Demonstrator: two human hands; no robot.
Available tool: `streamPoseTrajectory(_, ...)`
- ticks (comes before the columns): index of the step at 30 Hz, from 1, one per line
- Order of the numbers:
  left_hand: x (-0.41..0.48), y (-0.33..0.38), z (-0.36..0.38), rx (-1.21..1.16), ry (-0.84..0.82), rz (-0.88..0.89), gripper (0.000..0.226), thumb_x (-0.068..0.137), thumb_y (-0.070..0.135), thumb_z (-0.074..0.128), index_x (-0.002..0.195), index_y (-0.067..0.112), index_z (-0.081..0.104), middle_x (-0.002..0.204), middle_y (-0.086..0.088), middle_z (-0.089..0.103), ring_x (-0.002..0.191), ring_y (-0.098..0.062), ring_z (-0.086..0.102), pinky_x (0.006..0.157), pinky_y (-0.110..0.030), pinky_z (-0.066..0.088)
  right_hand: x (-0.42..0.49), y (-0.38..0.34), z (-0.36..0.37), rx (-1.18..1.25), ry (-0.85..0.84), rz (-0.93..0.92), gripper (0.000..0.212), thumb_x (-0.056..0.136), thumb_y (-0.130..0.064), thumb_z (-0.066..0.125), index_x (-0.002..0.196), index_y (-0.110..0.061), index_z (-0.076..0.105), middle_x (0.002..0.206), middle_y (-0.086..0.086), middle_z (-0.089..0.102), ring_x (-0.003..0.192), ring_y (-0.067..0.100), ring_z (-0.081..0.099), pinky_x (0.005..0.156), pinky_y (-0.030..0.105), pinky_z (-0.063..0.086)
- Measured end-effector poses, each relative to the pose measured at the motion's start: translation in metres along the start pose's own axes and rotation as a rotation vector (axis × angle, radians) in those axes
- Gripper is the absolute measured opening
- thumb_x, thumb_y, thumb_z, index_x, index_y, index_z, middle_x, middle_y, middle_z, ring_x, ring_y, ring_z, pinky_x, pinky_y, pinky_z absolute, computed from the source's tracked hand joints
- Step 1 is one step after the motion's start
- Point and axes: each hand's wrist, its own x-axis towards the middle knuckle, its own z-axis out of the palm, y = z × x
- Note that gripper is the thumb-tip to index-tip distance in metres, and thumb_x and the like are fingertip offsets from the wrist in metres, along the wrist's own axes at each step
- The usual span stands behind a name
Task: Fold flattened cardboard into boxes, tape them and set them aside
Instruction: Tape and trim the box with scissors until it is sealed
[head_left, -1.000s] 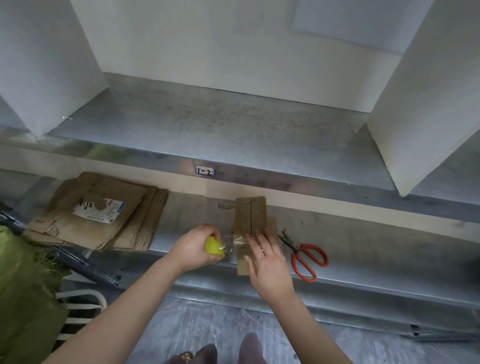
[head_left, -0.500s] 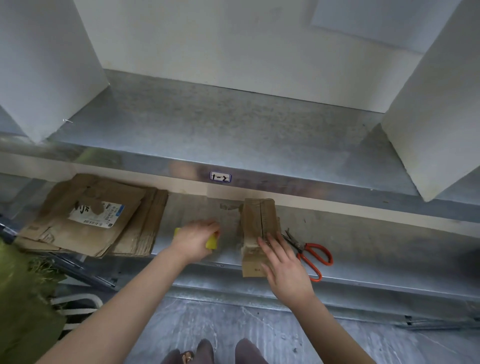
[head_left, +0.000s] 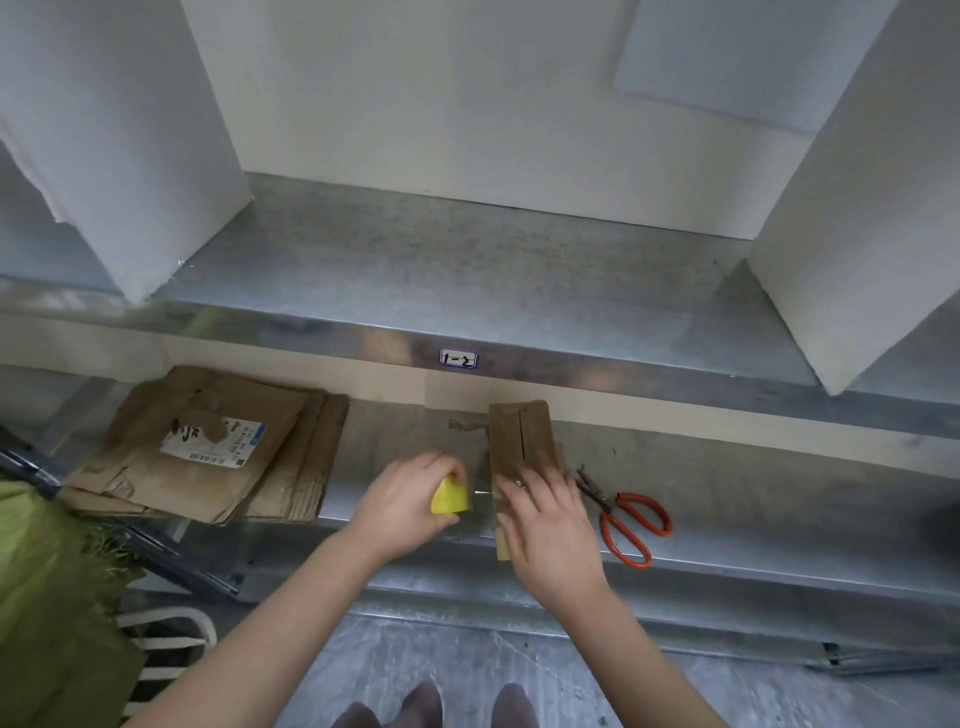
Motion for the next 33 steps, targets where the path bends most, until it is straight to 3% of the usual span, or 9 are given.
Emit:
streamPoseTrajectory(3, -0.007, 0.005, -0.001, 0.013, 0.036, 0.061, 0.042, 0.067, 0.031, 0.076, 0.098, 0.030, 0.049, 0.101, 0.009, 0.055, 0.094, -0.019, 0.058, 0.078, -0.035, 0.044, 0.004, -0.024, -0.003, 0.244, -0.031, 0.081, 0.041, 0.092, -0.045, 0.043, 0.121, -0.023, 0.062, 0.122, -0.002, 0.064, 0.127, 0.025, 0.049, 0.104, 0.036, 0.042)
streamPoseTrajectory(5, -0.012, 0.006, -0.004, 0.039, 0.070, 0.088, 0.035, 0.070, 0.032, 0.069, 0.098, 0.031, 0.049, 0.099, 0.010, 0.054, 0.094, -0.018, 0.058, 0.076, -0.033, 0.042, 0.008, -0.040, -0.005, 0.411, -0.088, 0.176, 0.034, 0.090, -0.046, 0.052, 0.114, -0.024, 0.063, 0.110, -0.008, 0.066, 0.110, 0.013, 0.057, 0.092, 0.023, 0.044)
streamPoseTrajectory(9, -0.028, 0.006, -0.006, 0.088, 0.116, 0.101, 0.027, 0.075, 0.034, 0.062, 0.100, 0.031, 0.050, 0.099, 0.010, 0.054, 0.094, -0.017, 0.058, 0.076, -0.033, 0.043, 0.013, -0.064, -0.004, 0.742, -0.019, 0.417, 0.009, 0.083, -0.023, 0.074, 0.086, -0.019, 0.066, 0.084, -0.008, 0.068, 0.077, 0.002, 0.064, 0.068, 0.013, 0.050)
streamPoseTrajectory(15, -0.050, -0.015, -0.011, -0.084, -0.031, 0.071, 0.064, 0.074, 0.052, 0.069, 0.128, 0.026, 0.047, 0.125, 0.011, 0.048, 0.117, -0.006, 0.045, 0.097, -0.024, 0.033, 0.005, -0.086, 0.017, 0.793, 0.044, 0.467, 0.011, 0.086, -0.017, 0.071, 0.078, -0.018, 0.063, 0.079, -0.008, 0.069, 0.073, 0.008, 0.064, 0.071, 0.027, 0.052)
streamPoseTrajectory(17, -0.061, -0.023, -0.013, -0.185, -0.101, 0.082, 0.073, 0.078, 0.046, 0.070, 0.139, 0.022, 0.038, 0.136, 0.007, 0.039, 0.124, -0.003, 0.037, 0.106, -0.018, 0.026, 0.003, -0.091, 0.020, 0.832, 0.061, 0.486, 0.015, 0.089, -0.017, 0.068, 0.077, -0.018, 0.059, 0.081, -0.008, 0.071, 0.074, 0.008, 0.066, 0.073, 0.031, 0.053)
streamPoseTrajectory(20, -0.075, -0.036, -0.016, -0.292, -0.113, -0.023, 0.073, 0.081, 0.035, 0.073, 0.141, 0.026, 0.033, 0.136, 0.013, 0.039, 0.122, 0.004, 0.037, 0.103, -0.009, 0.025, 0.002, -0.096, 0.031, 0.879, 0.008, 0.536, 0.023, 0.091, -0.018, 0.066, 0.074, -0.025, 0.052, 0.086, -0.009, 0.073, 0.074, 0.010, 0.068, 0.075, 0.037, 0.055)
streamPoseTrajectory(23, -0.078, -0.051, -0.016, -0.253, -0.137, -0.068, 0.066, 0.072, 0.037, 0.080, 0.127, 0.027, 0.045, 0.124, 0.018, 0.049, 0.113, -0.002, 0.048, 0.095, -0.016, 0.036, 0.005, -0.104, 0.039, 0.887, -0.040, 0.499, 0.023, 0.087, -0.020, 0.066, 0.072, -0.028, 0.052, 0.088, -0.008, 0.072, 0.079, 0.012, 0.067, 0.076, 0.040, 0.054)
streamPoseTrajectory(26, -0.078, -0.063, -0.013, -0.144, -0.123, -0.096, 0.065, 0.069, 0.037, 0.082, 0.122, 0.022, 0.049, 0.125, 0.008, 0.055, 0.115, -0.012, 0.052, 0.093, -0.022, 0.038, 0.009, -0.110, 0.043, 0.803, -0.087, 0.419, 0.019, 0.085, -0.019, 0.070, 0.074, -0.024, 0.056, 0.081, -0.004, 0.066, 0.080, 0.006, 0.059, 0.076, 0.030, 0.048)
streamPoseTrajectory(33, -0.057, -0.090, -0.014, -0.023, 0.046, -0.171, 0.067, 0.064, 0.040, 0.083, 0.120, 0.015, 0.055, 0.119, -0.006, 0.062, 0.113, -0.025, 0.056, 0.091, -0.034, 0.043, 0.008, -0.127, 0.043, 0.826, -0.121, 0.413, 0.021, 0.089, -0.019, 0.066, 0.076, -0.023, 0.050, 0.068, -0.008, 0.064, 0.068, 0.009, 0.061, 0.067, 0.025, 0.045)
